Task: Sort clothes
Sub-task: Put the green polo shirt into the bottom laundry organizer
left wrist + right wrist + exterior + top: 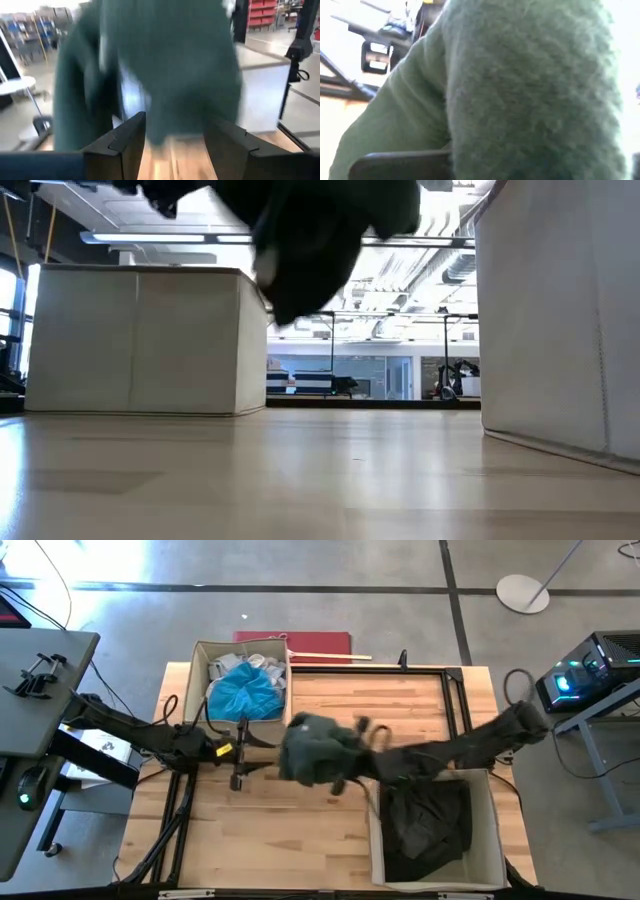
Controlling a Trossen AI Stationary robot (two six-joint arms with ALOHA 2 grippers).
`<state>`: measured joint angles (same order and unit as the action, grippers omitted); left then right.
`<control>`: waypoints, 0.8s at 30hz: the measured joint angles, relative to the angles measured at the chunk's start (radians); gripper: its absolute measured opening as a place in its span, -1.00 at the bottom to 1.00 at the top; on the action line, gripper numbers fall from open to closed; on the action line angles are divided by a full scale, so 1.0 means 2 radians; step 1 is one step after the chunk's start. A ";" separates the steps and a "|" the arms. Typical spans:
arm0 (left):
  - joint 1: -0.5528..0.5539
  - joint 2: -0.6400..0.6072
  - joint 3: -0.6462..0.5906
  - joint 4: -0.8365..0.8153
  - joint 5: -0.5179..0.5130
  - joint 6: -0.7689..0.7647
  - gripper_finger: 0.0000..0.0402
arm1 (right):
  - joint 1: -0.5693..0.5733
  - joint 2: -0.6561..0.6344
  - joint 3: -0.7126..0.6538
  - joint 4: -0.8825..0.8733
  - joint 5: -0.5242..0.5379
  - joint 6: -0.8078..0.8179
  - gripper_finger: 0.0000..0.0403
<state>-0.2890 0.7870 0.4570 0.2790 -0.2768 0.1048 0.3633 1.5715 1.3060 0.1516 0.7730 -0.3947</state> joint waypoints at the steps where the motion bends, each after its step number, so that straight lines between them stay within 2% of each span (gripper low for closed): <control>1: 0.000 -0.005 0.000 -0.015 0.000 -0.010 -0.07 | 0.017 -0.015 0.000 0.001 0.023 -0.021 -0.83; 4: 0.000 -0.012 0.000 -0.049 0.000 -0.032 -0.06 | 0.074 -0.062 0.000 0.008 0.077 -0.068 -0.83; 7: 0.000 -0.011 0.000 -0.065 0.000 -0.034 -0.06 | 0.140 -0.112 0.001 0.008 0.149 -0.079 -0.83; 11: 0.000 -0.009 0.000 -0.069 0.000 -0.034 -0.05 | 0.244 -0.170 0.001 -0.023 0.304 -0.021 -0.83; 13: 0.000 -0.009 0.000 -0.066 0.000 -0.034 -0.05 | 0.304 -0.197 0.001 -0.041 0.345 0.037 -0.83; 16: 0.000 -0.008 0.000 -0.065 0.000 -0.034 -0.05 | 0.388 -0.225 0.002 -0.090 0.340 0.149 -0.83; 20: 0.000 -0.009 0.000 -0.059 0.000 -0.034 -0.05 | 0.453 -0.232 0.002 -0.212 0.323 0.340 -0.83; 24: 0.000 -0.009 0.000 -0.058 0.000 -0.034 -0.05 | 0.472 -0.221 0.001 -0.369 0.228 0.570 -0.83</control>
<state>-0.2882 0.7700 0.4561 0.1622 -0.2771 0.0368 1.3066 1.1291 1.3087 -0.5873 1.2288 0.7446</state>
